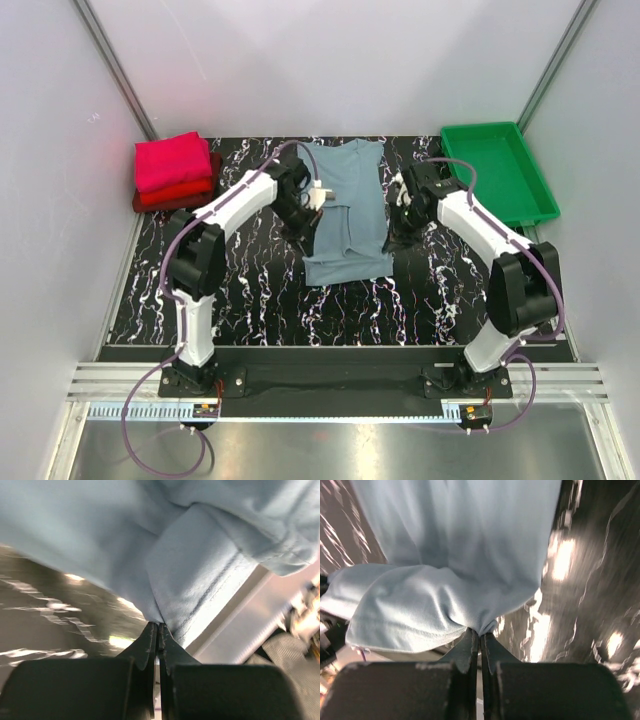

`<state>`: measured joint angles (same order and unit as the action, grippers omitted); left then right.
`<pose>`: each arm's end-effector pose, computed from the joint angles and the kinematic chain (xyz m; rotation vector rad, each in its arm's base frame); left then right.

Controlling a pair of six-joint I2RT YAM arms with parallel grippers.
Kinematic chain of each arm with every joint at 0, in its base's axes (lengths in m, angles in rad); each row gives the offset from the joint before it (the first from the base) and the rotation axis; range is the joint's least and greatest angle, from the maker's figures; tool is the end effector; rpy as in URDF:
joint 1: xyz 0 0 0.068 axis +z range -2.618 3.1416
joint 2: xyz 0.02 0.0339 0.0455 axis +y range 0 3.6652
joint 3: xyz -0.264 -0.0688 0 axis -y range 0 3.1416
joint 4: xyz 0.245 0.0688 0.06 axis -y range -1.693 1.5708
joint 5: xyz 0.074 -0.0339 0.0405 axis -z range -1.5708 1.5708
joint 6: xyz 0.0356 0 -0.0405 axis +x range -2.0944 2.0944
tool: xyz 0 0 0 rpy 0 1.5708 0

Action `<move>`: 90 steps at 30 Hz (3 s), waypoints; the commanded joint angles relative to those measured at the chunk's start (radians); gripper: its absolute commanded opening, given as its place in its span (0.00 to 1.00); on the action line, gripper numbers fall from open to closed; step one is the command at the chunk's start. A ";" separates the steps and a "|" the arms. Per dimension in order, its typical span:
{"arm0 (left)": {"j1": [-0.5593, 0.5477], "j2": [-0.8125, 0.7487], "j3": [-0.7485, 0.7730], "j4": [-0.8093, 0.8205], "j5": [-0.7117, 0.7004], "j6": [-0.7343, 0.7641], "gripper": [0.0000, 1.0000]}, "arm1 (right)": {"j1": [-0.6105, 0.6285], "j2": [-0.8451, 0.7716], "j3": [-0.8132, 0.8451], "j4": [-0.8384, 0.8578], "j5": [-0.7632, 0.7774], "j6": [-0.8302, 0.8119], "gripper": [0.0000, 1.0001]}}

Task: Fold and stack the t-shirts
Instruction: Fold the tshirt

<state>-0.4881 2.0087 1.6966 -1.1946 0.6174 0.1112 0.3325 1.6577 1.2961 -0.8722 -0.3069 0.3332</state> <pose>0.3349 -0.2012 0.2316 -0.8970 -2.8014 0.9390 0.3075 0.1175 0.2441 -0.0744 2.8676 0.5786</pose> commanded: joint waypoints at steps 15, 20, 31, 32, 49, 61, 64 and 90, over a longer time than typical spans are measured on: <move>0.129 0.386 0.643 0.024 -0.242 0.008 0.00 | -0.089 0.348 0.390 0.177 0.124 -0.151 0.00; 0.143 0.449 0.658 0.125 -0.288 -0.016 0.00 | -0.089 0.468 0.469 0.245 0.124 -0.187 0.00; 0.143 0.493 0.725 0.210 -0.459 -0.071 0.20 | -0.089 0.603 0.604 0.311 0.146 -0.215 0.19; 0.144 0.486 0.724 0.217 -0.475 -0.077 0.29 | -0.089 0.594 0.614 0.309 0.153 -0.215 0.32; 0.065 0.062 0.252 0.268 -0.193 -0.153 0.39 | -0.086 0.387 0.485 0.322 -0.165 -0.164 0.47; 0.026 0.257 0.291 0.270 -0.125 -0.127 0.38 | -0.075 0.557 0.552 0.256 -0.244 -0.169 0.39; 0.028 0.314 0.317 0.271 -0.131 -0.131 0.37 | -0.073 0.580 0.569 0.246 -0.254 -0.166 0.38; 0.028 0.354 0.305 0.268 -0.169 -0.137 0.37 | -0.033 0.614 0.598 0.262 -0.172 -0.168 0.36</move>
<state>-0.4606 2.3726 1.9968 -0.9478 0.4667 -0.0277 0.2981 2.2425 1.8137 -0.6403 -0.5381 0.1871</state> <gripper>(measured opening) 0.373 0.366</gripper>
